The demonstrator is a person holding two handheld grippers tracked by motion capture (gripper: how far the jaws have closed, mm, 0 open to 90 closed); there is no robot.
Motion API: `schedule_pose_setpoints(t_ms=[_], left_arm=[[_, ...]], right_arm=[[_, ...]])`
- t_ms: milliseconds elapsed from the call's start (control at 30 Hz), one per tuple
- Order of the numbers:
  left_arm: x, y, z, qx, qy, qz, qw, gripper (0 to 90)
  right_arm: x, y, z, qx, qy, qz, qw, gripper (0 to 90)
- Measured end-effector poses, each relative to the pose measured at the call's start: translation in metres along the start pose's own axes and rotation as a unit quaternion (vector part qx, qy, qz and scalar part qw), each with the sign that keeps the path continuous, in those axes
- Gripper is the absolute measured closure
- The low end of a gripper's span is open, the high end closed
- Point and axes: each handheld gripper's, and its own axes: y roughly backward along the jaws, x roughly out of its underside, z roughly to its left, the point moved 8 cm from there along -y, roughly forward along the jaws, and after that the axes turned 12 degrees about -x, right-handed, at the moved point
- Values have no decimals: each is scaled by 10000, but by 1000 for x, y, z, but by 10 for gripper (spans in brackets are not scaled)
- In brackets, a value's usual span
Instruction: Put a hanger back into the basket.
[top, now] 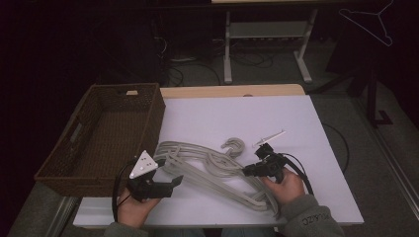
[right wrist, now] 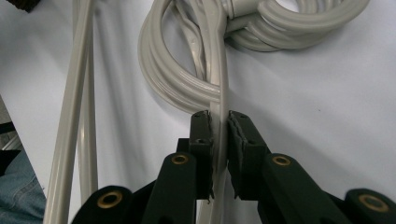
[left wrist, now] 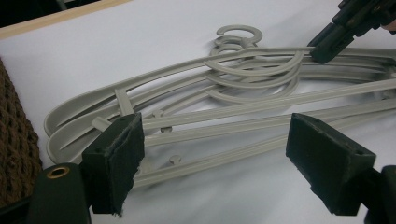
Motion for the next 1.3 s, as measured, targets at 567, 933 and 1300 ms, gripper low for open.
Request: schedule_pose_setpoints(t_ms=[567,933,1300], left_arm=[[-1,0,-1,64,92,-41,9999,193],[-3,-2,-6,150,150,-1,9998,201],[-7,-5,-15,314,230,74,9992,219]], right_arm=[[-4,24,2,-252,-257,-593,9976,813],[0,42,-2,-561,-489,-1057,9916,817],[1,55,0,-824,-586,-1406,9849,818]])
